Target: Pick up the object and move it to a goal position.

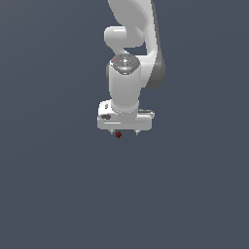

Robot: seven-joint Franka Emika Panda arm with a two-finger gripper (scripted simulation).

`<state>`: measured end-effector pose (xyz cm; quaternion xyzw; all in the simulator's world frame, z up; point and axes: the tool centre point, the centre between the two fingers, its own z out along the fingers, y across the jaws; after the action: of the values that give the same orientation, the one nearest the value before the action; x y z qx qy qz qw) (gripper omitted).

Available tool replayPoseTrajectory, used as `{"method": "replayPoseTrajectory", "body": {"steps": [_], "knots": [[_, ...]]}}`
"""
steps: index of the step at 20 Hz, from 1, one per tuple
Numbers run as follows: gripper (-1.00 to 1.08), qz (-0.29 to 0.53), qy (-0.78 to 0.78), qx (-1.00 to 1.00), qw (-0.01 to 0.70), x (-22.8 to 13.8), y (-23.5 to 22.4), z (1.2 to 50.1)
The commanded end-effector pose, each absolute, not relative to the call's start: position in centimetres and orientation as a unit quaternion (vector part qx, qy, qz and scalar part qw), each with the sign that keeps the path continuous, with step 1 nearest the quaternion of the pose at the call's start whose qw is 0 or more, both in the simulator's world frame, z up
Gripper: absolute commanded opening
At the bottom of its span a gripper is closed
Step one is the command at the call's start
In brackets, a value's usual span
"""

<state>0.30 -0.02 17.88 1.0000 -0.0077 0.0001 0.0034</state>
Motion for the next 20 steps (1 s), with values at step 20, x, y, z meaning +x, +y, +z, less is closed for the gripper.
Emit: {"method": "replayPoseTrajectory", "body": {"steps": [20], "knots": [[1.0,0.007,0.005,1.0,-0.006,-0.4,-0.9,17.0]]}}
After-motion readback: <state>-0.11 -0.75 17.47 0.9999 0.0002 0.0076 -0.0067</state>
